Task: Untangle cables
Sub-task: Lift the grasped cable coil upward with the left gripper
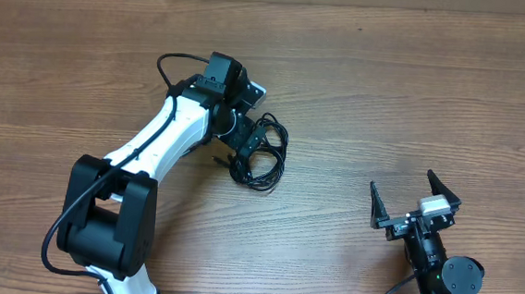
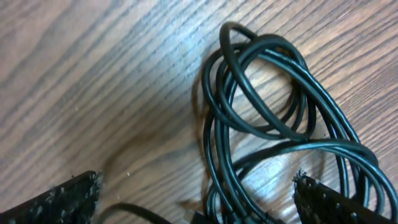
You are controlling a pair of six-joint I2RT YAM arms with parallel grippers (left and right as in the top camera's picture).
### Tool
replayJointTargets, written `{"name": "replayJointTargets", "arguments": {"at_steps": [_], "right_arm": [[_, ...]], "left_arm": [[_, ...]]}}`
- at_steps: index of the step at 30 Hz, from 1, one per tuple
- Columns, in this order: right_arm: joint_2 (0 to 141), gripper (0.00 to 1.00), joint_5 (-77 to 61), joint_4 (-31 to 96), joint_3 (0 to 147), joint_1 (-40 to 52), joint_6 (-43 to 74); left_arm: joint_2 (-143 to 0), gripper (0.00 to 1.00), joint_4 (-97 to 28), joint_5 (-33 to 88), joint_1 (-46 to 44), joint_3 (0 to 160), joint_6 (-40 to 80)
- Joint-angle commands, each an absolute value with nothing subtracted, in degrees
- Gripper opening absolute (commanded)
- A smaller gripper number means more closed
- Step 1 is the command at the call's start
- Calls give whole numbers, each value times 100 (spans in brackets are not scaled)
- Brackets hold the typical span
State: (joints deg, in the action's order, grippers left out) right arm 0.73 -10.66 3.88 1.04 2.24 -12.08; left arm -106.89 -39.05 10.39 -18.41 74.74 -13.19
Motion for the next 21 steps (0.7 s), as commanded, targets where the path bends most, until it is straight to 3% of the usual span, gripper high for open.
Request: {"name": "replayJointTargets", "arguments": {"at_steps": [1, 21], "right_arm": [[19, 100, -1052, 360, 47, 220, -1208], [19, 100, -1055, 360, 47, 220, -1208]], "left_arm": [[-10822, 100, -3765, 1007, -1894, 7623, -1831], [-11319, 100, -3533, 878, -1887, 7623, -1846]]}}
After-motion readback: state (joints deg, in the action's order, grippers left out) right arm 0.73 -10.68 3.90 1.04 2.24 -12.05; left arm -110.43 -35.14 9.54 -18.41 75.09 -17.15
